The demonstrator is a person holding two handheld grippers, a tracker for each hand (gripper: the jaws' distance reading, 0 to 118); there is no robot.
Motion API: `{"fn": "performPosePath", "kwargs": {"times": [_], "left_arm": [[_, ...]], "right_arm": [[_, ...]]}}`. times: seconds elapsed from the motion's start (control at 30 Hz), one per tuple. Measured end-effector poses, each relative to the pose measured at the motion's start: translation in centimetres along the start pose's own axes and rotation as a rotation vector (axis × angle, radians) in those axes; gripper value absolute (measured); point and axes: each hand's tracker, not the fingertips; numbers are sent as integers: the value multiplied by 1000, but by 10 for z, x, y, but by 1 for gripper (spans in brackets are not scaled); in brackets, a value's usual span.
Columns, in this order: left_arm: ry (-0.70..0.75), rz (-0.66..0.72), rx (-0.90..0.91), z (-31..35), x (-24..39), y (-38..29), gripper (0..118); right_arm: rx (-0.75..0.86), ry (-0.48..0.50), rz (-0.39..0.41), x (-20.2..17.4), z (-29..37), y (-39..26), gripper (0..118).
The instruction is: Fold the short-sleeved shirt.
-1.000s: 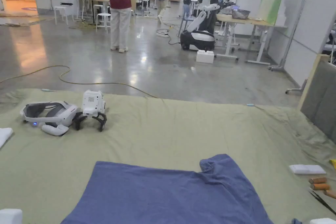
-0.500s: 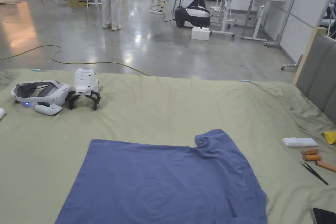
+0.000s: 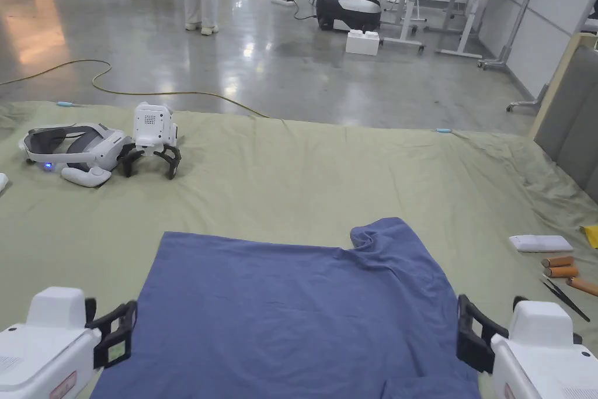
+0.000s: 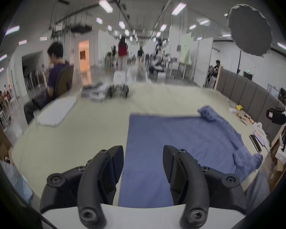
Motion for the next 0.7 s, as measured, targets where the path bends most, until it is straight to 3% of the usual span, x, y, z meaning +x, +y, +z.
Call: {"fn": "performPosePath", "kwargs": {"times": [0.07, 0.13, 0.23, 0.27, 0.37, 0.57, 0.7], "left_arm": [[27, -42, 102, 6, 17, 11, 50], [64, -57, 192, 13, 32, 22, 50], [80, -45, 285, 24, 46, 33, 36], [91, -48, 302, 26, 50, 36, 25], [101, -82, 355, 35, 60, 38, 0], [80, -108, 336, 41, 55, 38, 0], [47, -101, 94, 29, 27, 24, 0]], "right_arm": [[70, -3, -33, -14, -1, 10, 52], [125, -1, -58, -26, 1, 19, 49], [194, 4, -56, -45, 3, 31, 17], [222, 0, -46, -50, 5, 33, 7], [257, 7, -38, -62, 7, 37, 0], [261, -1, -51, -67, 7, 36, 0], [197, 18, -44, -62, 1, 26, 0]]}}
